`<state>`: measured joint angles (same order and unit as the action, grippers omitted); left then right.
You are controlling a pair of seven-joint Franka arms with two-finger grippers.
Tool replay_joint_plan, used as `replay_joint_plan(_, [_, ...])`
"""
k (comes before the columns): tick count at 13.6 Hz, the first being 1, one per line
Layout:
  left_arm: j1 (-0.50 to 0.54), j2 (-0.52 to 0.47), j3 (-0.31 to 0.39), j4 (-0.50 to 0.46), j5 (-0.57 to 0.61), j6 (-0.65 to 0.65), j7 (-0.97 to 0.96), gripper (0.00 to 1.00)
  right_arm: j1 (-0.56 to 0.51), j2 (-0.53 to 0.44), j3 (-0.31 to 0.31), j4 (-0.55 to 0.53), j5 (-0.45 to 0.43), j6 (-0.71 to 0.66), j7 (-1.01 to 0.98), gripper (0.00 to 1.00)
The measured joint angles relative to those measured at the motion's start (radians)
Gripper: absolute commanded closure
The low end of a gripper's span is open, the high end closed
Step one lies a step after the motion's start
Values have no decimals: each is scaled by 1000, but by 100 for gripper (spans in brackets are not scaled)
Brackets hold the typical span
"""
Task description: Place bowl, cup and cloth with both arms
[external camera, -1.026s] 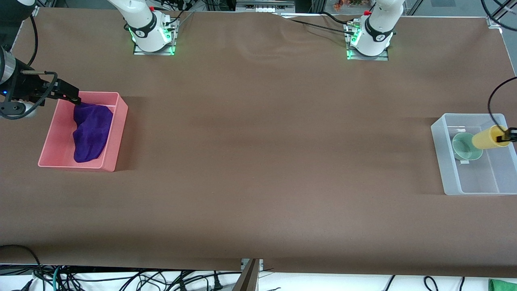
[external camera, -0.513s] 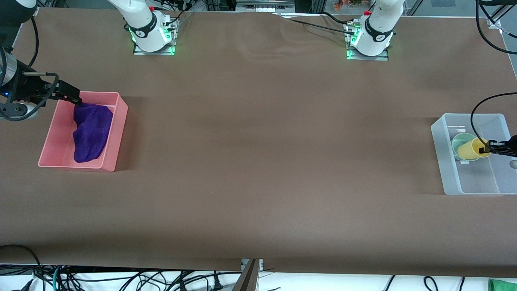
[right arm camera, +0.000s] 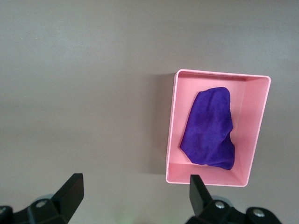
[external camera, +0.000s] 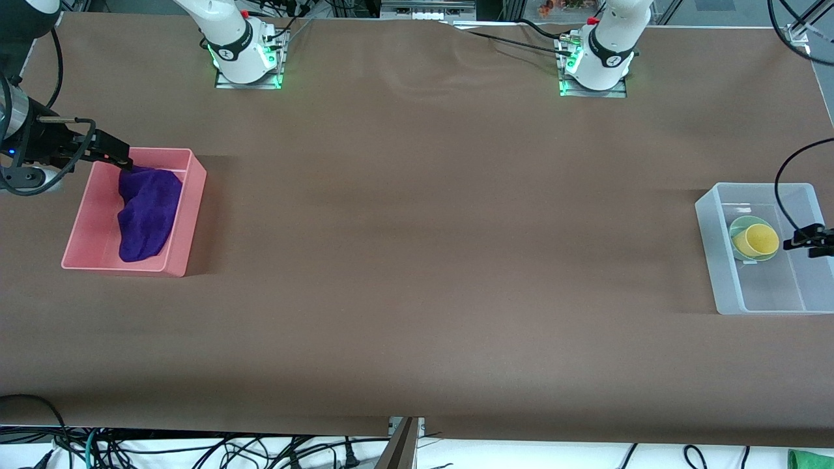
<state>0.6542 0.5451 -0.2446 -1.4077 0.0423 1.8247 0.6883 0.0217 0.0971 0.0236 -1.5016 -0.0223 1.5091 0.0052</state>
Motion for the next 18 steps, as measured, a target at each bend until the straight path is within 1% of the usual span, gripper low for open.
replay_joint_plan(3, [-34,-118,-107,1,0,-95,-129,0,0,0,0,0,0,0,0,0])
replay_joint_plan(5, [-43,-150,-165,0,0,-139,-234,0,0,0,0,0,0,0,0,0])
replay_joint_plan(6, [-49,-155,-182,-1,1,-162,-286,0,0,0,0,0,0,0,0,0])
replay_joint_plan(7, [-69,-160,-183,-2,5,-179,-337,0,0,0,0,0,0,0,0,0])
replay_joint_plan(8, [-111,-168,-175,-4,25,-192,-390,0,0,0,0,0,0,0,0,0])
replay_joint_plan(9, [-185,-186,-141,-10,45,-209,-456,0,-1,0,0,0,0,0,0,0])
replay_joint_plan(11, [-391,-242,-6,-33,54,-238,-579,0,-1,0,-1,0,0,0,0,0])
replay_joint_plan(12, [-482,-276,57,-53,55,-241,-617,0,-1,0,-1,0,0,0,0,0])
replay_joint_plan(13, [-548,-314,105,-79,55,-239,-639,0,-1,0,-1,0,0,0,0,0])
replay_joint_plan(14, [-593,-357,146,-117,50,-230,-646,0,-1,0,-1,0,0,0,0,0])
replay_joint_plan(16, [-638,-451,209,-212,8,-176,-646,0,-1,0,-1,0,0,0,0,0])
replay_joint_plan(18, [-641,-514,230,-274,-26,-156,-646,0,-1,0,-1,0,0,0,0,0])
